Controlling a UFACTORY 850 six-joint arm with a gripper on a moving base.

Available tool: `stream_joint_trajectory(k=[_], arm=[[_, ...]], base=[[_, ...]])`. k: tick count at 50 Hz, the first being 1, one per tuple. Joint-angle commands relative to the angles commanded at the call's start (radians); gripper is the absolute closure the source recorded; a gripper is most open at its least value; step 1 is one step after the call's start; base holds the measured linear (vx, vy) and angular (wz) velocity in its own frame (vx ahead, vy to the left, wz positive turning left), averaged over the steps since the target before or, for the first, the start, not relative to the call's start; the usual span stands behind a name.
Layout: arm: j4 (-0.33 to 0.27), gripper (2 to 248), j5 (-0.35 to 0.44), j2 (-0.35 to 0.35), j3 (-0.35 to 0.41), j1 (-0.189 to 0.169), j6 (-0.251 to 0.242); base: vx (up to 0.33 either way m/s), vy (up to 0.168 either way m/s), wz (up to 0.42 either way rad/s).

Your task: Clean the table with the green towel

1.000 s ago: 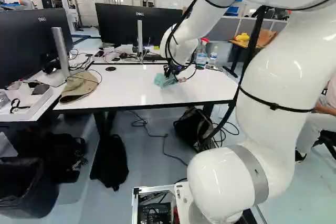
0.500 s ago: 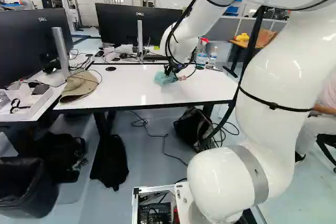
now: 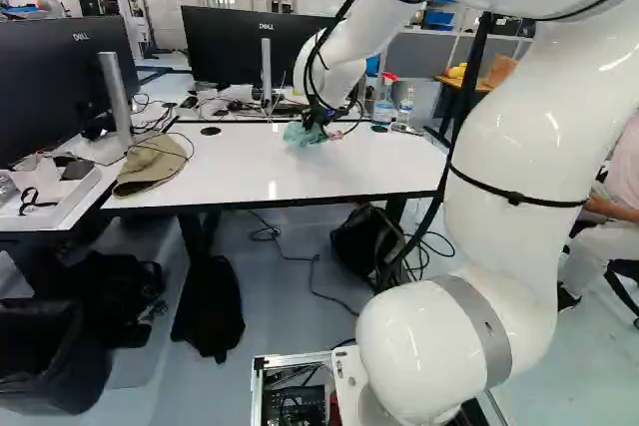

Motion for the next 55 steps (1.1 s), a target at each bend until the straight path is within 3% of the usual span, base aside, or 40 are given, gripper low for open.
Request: stream_joint_trajectory(k=[25, 55], arm=[[0.0, 199, 0.0, -0.016, -0.079, 0.068, 0.0], [0.0, 199, 0.0, -0.096, -0.17, 0.145, 0.0]], base=[[0.0, 0.0, 0.0], [0.0, 0.0, 0.0]])
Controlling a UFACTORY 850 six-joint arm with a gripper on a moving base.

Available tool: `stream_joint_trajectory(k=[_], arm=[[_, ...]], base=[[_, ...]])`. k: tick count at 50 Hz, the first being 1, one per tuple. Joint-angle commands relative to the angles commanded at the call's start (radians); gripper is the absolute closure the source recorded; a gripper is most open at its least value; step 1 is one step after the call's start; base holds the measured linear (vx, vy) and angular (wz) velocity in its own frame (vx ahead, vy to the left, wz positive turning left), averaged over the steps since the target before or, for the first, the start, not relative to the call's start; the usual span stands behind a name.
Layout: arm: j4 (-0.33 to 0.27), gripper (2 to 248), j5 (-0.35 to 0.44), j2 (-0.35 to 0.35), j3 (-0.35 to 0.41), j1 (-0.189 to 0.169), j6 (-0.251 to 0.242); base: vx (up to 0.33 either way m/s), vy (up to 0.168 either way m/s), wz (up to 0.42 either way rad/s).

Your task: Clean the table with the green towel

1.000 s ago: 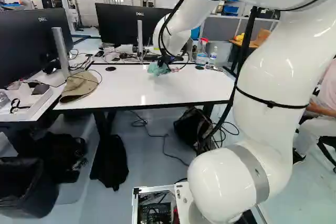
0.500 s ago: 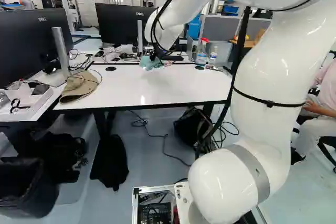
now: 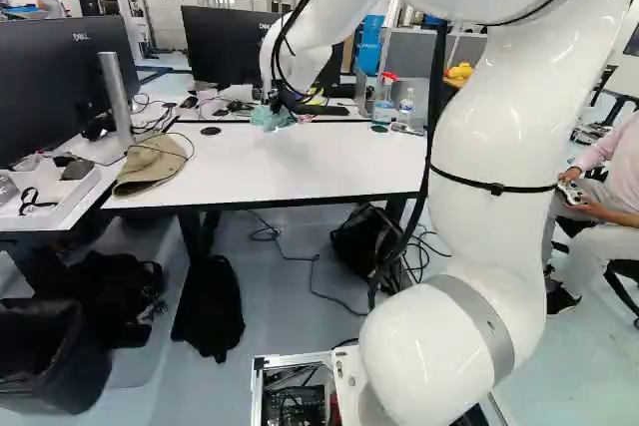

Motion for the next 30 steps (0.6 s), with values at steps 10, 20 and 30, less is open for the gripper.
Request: stream_joint_trajectory(k=[10, 20, 30], arm=[[0.0, 199, 0.0, -0.019, -0.022, 0.026, 0.0], [0.0, 199, 0.0, -0.041, -0.045, 0.052, 0.0], [0.0, 199, 0.0, -0.084, -0.077, 0.076, 0.0]], base=[[0.0, 0.0, 0.0], [0.0, 0.0, 0.0], [0.0, 0.0, 0.0]])
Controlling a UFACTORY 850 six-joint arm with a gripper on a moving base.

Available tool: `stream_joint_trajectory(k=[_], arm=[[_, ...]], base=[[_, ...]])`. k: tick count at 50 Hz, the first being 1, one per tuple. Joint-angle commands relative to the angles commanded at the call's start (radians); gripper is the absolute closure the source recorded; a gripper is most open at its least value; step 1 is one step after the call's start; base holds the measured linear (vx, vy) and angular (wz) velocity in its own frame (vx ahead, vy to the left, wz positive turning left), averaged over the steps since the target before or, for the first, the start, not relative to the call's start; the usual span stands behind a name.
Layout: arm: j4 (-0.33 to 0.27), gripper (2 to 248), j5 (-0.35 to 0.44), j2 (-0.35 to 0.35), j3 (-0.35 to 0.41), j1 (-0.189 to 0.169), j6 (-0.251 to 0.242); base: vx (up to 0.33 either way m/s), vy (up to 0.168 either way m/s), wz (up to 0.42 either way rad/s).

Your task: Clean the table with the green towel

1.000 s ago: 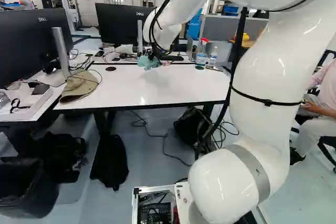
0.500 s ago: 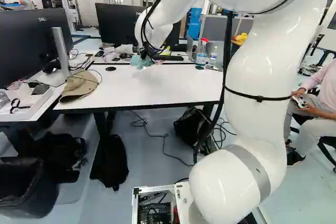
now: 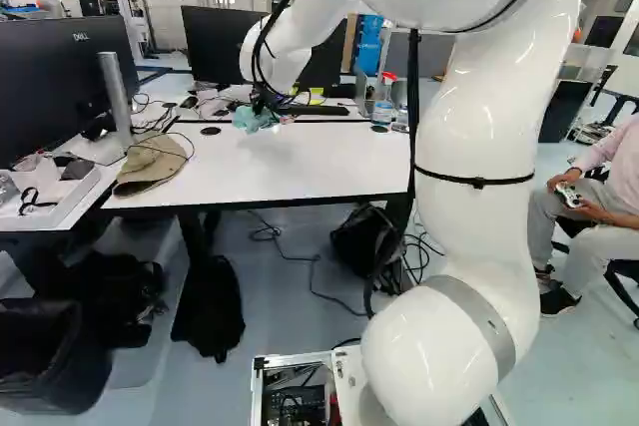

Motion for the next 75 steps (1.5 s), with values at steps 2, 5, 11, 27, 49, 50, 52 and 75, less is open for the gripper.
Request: stream_joint_trajectory(k=[2, 5, 11, 27, 49, 50, 52, 75], arm=[[0.0, 199, 0.0, -0.01, -0.008, 0.004, 0.0], [0.0, 199, 0.0, -0.026, -0.02, 0.011, 0.0], [0.0, 199, 0.0, -0.058, -0.044, 0.024, 0.0], [0.0, 199, 0.0, -0.135, -0.103, 0.059, 0.0], [0.0, 199, 0.0, -0.211, -0.147, 0.101, 0.0], [0.0, 199, 0.0, -0.213, -0.148, 0.101, 0.0], [0.0, 199, 0.0, -0.218, -0.149, 0.101, 0.0], [0.0, 199, -0.004, -0.244, -0.154, 0.101, 0.0]], base=[[0.0, 0.0, 0.0], [0.0, 0.0, 0.0], [0.0, 0.0, 0.0], [0.0, 0.0, 0.0], [0.0, 0.0, 0.0], [0.0, 0.0, 0.0], [0.0, 0.0, 0.0], [0.0, 0.0, 0.0]])
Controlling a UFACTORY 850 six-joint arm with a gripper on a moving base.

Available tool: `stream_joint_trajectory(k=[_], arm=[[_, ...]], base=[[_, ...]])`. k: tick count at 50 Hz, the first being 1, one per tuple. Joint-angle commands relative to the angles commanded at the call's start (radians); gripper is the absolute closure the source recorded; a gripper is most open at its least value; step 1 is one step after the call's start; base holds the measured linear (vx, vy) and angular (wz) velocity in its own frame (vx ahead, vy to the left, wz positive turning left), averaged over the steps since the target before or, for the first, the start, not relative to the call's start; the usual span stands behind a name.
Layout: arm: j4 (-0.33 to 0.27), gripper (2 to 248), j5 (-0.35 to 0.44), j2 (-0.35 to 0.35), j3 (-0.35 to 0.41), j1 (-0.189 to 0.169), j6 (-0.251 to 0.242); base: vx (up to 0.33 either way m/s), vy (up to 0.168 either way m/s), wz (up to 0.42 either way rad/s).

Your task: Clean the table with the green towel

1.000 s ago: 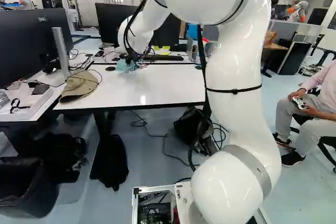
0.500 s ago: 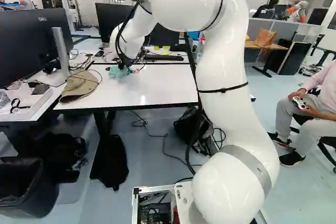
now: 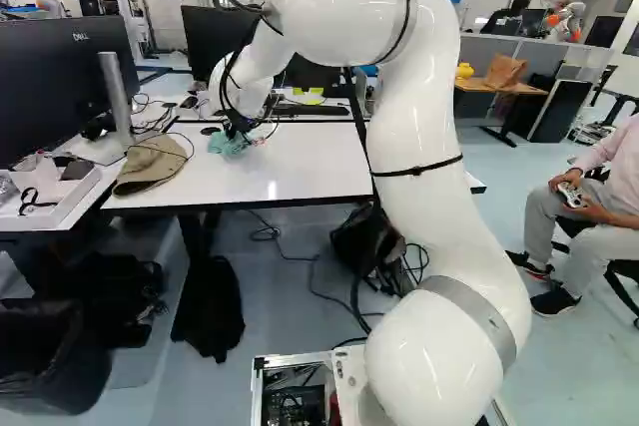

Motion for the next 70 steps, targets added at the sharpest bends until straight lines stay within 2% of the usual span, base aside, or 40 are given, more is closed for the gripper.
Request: stream_joint_trajectory(k=[44, 53, 70], arm=[[0.0, 199, -0.198, 0.0, 0.0, 0.0, 0.0], [0.0, 199, -0.199, 0.007, 0.009, 0.002, 0.0], [0.0, 199, -0.199, 0.062, 0.085, 0.023, 0.0]], base=[[0.0, 0.0, 0.0], [0.0, 0.0, 0.0], [0.0, 0.0, 0.0]])
